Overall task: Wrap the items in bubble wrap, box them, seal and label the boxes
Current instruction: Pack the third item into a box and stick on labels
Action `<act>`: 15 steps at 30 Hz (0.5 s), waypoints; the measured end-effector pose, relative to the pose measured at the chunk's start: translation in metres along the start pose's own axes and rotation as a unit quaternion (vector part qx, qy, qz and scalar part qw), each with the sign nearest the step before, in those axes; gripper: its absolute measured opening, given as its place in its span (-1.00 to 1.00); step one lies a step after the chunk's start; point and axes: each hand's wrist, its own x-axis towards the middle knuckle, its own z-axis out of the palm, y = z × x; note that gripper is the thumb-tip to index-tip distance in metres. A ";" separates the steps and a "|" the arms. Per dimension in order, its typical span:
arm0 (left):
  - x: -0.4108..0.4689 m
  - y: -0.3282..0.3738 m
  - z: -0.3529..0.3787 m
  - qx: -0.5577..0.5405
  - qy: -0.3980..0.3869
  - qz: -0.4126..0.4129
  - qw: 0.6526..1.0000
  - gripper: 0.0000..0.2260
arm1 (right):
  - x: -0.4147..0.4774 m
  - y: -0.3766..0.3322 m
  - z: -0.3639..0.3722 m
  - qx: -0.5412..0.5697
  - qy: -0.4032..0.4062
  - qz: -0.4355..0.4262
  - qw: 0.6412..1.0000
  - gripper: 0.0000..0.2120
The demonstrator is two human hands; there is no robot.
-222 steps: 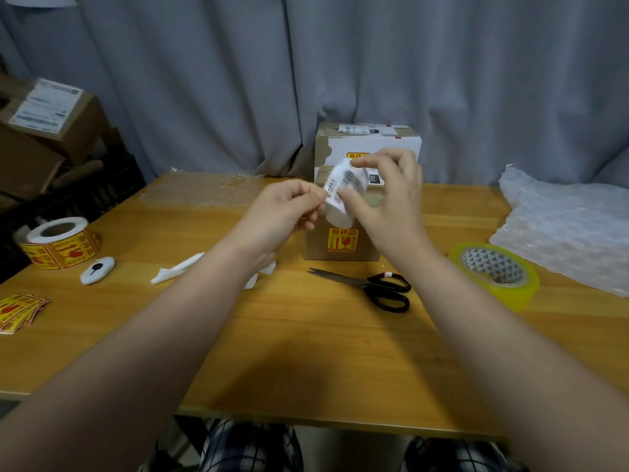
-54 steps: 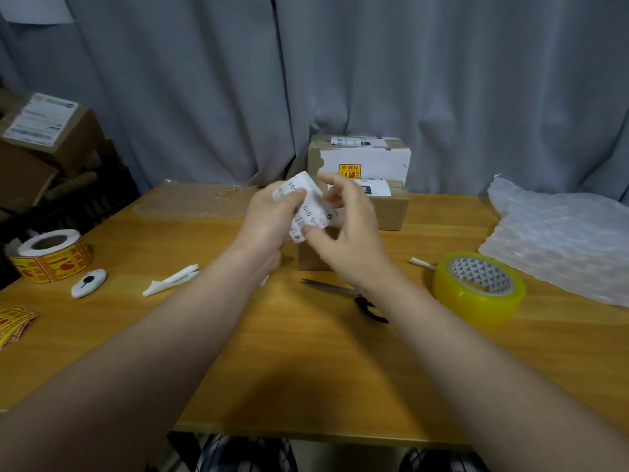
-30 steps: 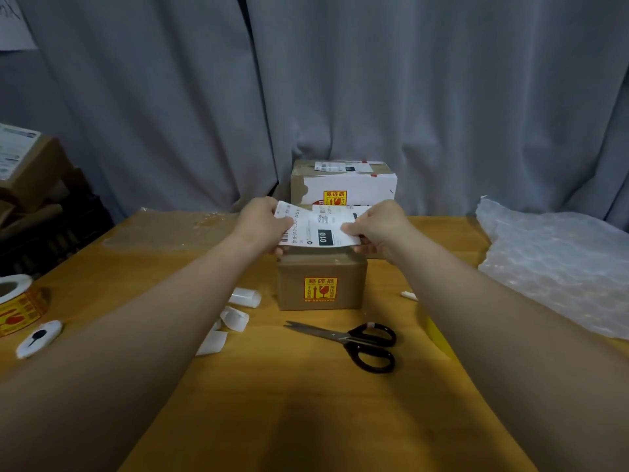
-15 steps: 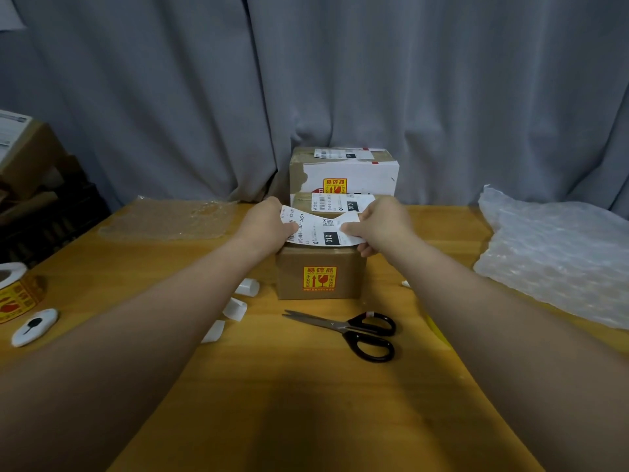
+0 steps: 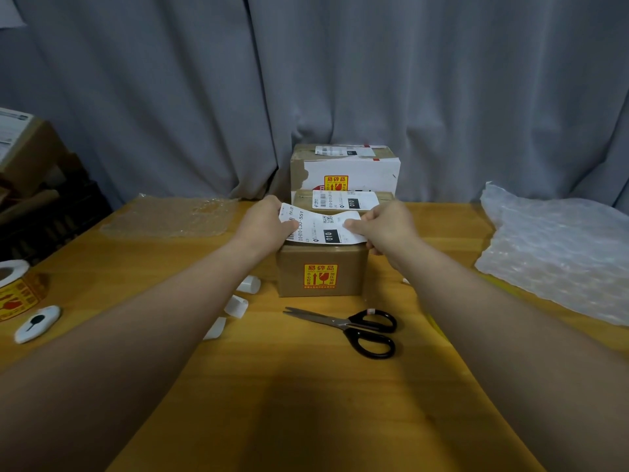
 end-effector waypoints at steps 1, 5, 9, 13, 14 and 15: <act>0.000 0.000 0.000 0.005 -0.001 0.003 1.000 -0.76 | 0.000 0.000 0.000 -0.010 0.003 -0.006 1.000 -0.76; -0.001 0.001 0.000 0.018 -0.003 0.003 1.000 -0.74 | 0.001 0.000 0.002 -0.020 0.008 -0.020 1.000 -0.74; -0.002 0.001 -0.001 0.014 -0.004 0.001 1.000 -0.75 | 0.000 -0.001 0.003 -0.043 0.019 -0.027 0.999 -0.73; -0.003 0.003 -0.001 0.026 0.000 0.003 1.000 -0.74 | -0.002 -0.002 0.003 -0.082 0.022 -0.040 0.996 -0.74; -0.003 0.003 -0.001 0.027 0.000 0.002 1.000 -0.74 | -0.003 -0.002 0.002 -0.094 0.020 -0.041 0.995 -0.75; -0.003 0.003 0.000 0.027 0.000 0.002 1.000 -0.74 | -0.004 -0.001 0.002 -0.105 0.018 -0.042 0.993 -0.76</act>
